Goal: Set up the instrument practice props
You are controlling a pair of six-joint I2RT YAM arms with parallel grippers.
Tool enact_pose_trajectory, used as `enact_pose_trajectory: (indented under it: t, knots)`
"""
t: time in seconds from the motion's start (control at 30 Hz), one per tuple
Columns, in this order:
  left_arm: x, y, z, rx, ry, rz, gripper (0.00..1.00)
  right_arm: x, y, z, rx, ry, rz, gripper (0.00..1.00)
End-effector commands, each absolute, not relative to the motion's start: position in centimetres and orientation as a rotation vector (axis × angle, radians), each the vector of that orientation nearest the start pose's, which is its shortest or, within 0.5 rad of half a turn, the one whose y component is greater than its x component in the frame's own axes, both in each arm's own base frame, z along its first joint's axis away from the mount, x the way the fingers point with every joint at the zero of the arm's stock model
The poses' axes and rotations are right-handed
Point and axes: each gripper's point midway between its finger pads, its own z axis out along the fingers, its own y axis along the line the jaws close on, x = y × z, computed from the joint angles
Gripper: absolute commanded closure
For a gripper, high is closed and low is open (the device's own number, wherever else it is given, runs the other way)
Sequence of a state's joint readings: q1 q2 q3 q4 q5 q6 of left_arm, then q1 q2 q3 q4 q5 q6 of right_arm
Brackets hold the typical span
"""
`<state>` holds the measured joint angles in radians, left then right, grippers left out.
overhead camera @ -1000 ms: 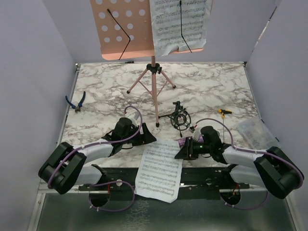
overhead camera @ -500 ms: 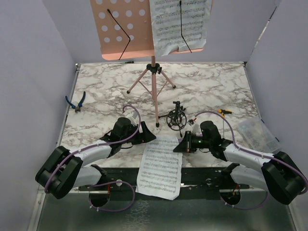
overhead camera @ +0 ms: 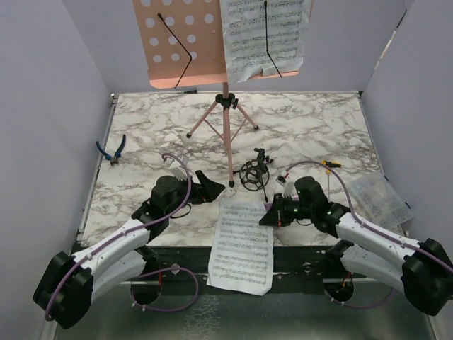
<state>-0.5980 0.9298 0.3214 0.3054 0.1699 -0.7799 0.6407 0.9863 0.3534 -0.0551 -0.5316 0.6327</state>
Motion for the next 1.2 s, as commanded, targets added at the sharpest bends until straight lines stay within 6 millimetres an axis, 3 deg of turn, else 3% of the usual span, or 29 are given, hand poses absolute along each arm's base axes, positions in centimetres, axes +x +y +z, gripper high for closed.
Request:
enact_pose_trajectory:
  t: [0.0,0.37,0.5,0.63,0.77,0.97,1.17]
  knots:
    - [23.5,-21.6,15.4,-0.023,1.902,-1.012,0.14,14.0,23.4,9.3,-0.418,2.388,1.151,0.97]
    - [22.6,-21.1,23.3,0.204,1.659,-0.969,0.1,14.2,25.0,12.8,-0.692,2.28,1.185,0.97]
    - [21.9,-21.5,25.1,0.352,1.62,-0.936,0.08,13.9,26.1,13.9,-0.758,2.24,1.203,0.98]
    - [20.7,-22.5,25.4,0.549,1.611,-0.925,0.06,13.2,27.5,14.9,-0.861,2.202,1.229,0.99]
    - [19.9,-23.1,24.4,0.677,1.622,-0.932,0.05,12.1,28.7,16.4,-0.945,2.116,1.34,1.0]
    - [17.9,-23.9,22.7,0.845,1.589,-0.986,0.05,11.5,29.1,18.2,-1.0,1.989,1.4,1.0]
    - [15.4,-24.4,22.9,0.986,1.497,-1.067,0.05,11.0,29.2,19.1,-1.033,1.936,1.434,0.99]
